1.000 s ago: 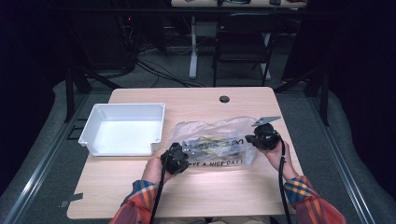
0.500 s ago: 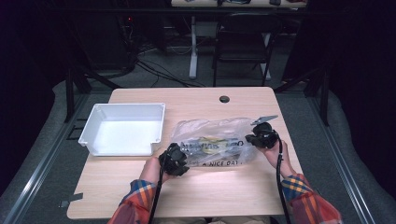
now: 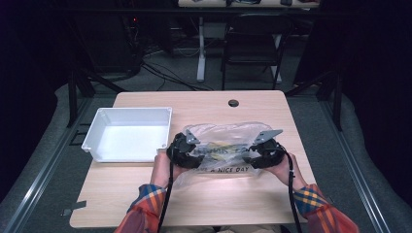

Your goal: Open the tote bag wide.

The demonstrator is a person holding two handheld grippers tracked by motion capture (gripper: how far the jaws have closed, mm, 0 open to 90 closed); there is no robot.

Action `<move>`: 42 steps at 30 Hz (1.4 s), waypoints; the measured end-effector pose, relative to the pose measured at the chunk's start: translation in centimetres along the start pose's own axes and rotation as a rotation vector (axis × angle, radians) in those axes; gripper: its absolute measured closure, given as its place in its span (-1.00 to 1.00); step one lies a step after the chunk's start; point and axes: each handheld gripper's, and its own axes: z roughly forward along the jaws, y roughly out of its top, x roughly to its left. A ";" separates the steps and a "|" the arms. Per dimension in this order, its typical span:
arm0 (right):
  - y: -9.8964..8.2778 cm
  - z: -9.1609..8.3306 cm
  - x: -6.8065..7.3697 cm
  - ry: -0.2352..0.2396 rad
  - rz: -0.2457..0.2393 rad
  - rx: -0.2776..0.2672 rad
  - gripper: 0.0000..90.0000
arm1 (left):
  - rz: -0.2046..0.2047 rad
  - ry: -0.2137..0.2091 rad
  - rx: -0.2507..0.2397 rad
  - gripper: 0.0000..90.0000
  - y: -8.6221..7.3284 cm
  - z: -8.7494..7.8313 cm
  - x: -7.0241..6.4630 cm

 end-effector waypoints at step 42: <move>-3.0 2.6 0.0 0.070 0.025 0.261 1.00 | -0.195 0.126 0.120 0.82 0.6 6.8 4.4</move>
